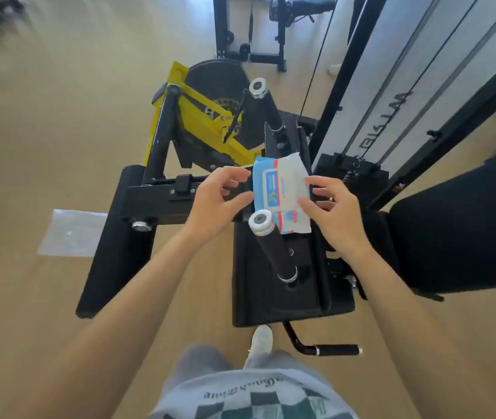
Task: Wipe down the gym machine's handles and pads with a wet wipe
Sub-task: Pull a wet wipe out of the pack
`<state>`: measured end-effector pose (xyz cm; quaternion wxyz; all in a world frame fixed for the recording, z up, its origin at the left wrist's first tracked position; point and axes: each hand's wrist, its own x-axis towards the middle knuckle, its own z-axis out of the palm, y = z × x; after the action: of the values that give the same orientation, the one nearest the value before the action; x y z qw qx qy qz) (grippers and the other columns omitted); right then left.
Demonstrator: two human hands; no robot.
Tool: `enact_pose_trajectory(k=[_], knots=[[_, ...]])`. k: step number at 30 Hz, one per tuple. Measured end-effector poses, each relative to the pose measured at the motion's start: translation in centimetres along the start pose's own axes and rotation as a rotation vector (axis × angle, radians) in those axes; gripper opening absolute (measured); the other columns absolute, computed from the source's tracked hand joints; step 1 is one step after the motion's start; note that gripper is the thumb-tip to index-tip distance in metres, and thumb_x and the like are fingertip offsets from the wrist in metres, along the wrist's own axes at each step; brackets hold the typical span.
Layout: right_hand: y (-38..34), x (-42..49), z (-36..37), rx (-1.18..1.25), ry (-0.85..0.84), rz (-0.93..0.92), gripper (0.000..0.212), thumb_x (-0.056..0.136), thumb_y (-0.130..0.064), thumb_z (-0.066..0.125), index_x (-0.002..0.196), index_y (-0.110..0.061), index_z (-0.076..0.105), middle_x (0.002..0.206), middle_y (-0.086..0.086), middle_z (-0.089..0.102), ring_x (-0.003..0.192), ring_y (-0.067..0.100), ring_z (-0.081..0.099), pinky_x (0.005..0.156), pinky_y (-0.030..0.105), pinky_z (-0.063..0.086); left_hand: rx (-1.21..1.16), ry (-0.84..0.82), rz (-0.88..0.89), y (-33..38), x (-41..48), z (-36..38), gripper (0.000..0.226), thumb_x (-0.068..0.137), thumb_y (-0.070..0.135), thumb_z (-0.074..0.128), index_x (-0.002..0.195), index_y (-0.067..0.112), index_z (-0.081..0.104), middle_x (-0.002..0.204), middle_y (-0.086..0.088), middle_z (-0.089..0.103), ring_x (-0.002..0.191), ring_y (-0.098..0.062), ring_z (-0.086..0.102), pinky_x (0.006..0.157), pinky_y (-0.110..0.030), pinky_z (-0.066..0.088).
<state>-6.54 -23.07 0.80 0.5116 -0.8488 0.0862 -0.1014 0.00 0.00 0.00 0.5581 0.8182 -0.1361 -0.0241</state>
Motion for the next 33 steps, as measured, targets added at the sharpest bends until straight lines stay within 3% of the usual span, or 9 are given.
enact_pose_trajectory(k=[3,7,12,16,20,23,28,30,33], knots=[[0.9,1.3,0.0,0.001,-0.052,0.005,0.043,0.091,-0.018,0.076,0.131,-0.015,0.062,0.131,-0.002,0.059,0.119,0.012,0.058,0.096,0.041,0.056,0.193,-0.126,0.121,0.2,1.7,1.0,0.042,0.084,0.031,0.077,0.124,0.026,0.064,0.127,0.008,0.061,0.119,-0.016,0.051,0.096,-0.027,0.043],[1.6,1.5,0.0,0.016,-0.126,0.037,0.053,0.089,-0.016,0.077,0.138,-0.016,0.056,0.135,-0.003,0.058,0.124,0.011,0.056,0.102,0.041,0.052,0.349,-0.286,0.271,0.4,3.9,2.3,0.058,0.08,0.05,0.072,0.132,0.028,0.061,0.139,0.009,0.054,0.129,-0.015,0.038,0.107,-0.038,0.037],[1.9,0.9,0.1,0.01,-0.215,0.073,0.071,0.086,-0.02,0.081,0.147,-0.022,0.045,0.141,-0.01,0.053,0.13,0.005,0.049,0.105,0.027,0.046,0.504,-0.532,0.456,0.6,6.8,3.1,0.063,0.078,0.07,0.07,0.133,0.041,0.06,0.14,0.008,0.045,0.129,-0.019,0.035,0.11,-0.047,0.035],[1.4,-0.1,0.7,-0.002,-0.198,0.119,0.07,0.09,-0.02,0.078,0.149,-0.024,0.042,0.142,-0.013,0.049,0.134,0.005,0.045,0.105,0.021,0.045,0.561,-0.623,0.533,0.5,8.2,2.9,0.06,0.072,0.074,0.069,0.125,0.047,0.059,0.134,0.008,0.04,0.122,-0.023,0.036,0.103,-0.048,0.038],[0.7,-0.8,1.6,0.028,-0.158,0.128,0.062,0.093,-0.017,0.075,0.147,-0.023,0.045,0.146,-0.011,0.049,0.138,0.01,0.045,0.11,0.027,0.045,0.581,-0.662,0.588,0.9,9.0,3.4,0.059,0.066,0.073,0.07,0.115,0.044,0.057,0.129,0.007,0.039,0.114,-0.025,0.036,0.096,-0.048,0.038],[0.6,-1.1,2.0,-0.006,-0.116,0.168,0.061,0.094,-0.017,0.074,0.148,-0.022,0.045,0.15,-0.012,0.045,0.14,0.01,0.044,0.11,0.032,0.048,0.351,-0.639,0.537,0.5,9.4,3.2,0.052,0.067,0.064,0.076,0.102,0.031,0.058,0.118,0.011,0.049,0.108,-0.021,0.046,0.091,-0.049,0.043],[0.2,-1.5,2.4,0.056,-0.087,0.245,0.06,0.094,-0.012,0.072,0.146,-0.024,0.047,0.15,-0.018,0.042,0.138,0.006,0.045,0.093,0.024,0.057,-0.096,-0.58,0.43,-1.7,9.6,0.2,0.034,0.09,0.039,0.069,0.073,0.013,0.055,0.111,0.0,0.069,0.101,-0.018,0.066,0.075,-0.023,0.051],[0.1,-1.2,2.3,0.033,-0.075,0.244,0.056,0.094,-0.016,0.073,0.144,-0.027,0.049,0.147,-0.017,0.045,0.136,0.006,0.047,0.09,0.021,0.056,-0.075,-0.561,0.349,-2.6,9.6,-1.2,0.039,0.091,0.041,0.064,0.068,0.01,0.06,0.099,0.002,0.073,0.1,-0.014,0.067,0.073,-0.025,0.052],[0.1,-0.3,2.2,-0.048,-0.034,0.249,0.048,0.092,-0.028,0.075,0.136,-0.029,0.055,0.138,-0.017,0.052,0.129,0.002,0.051,0.086,0.014,0.054,0.159,-0.478,0.318,-3.5,9.1,-1.9,0.034,0.087,0.053,0.061,0.077,0.021,0.068,0.096,0.018,0.069,0.1,-0.005,0.064,0.08,-0.032,0.053]])
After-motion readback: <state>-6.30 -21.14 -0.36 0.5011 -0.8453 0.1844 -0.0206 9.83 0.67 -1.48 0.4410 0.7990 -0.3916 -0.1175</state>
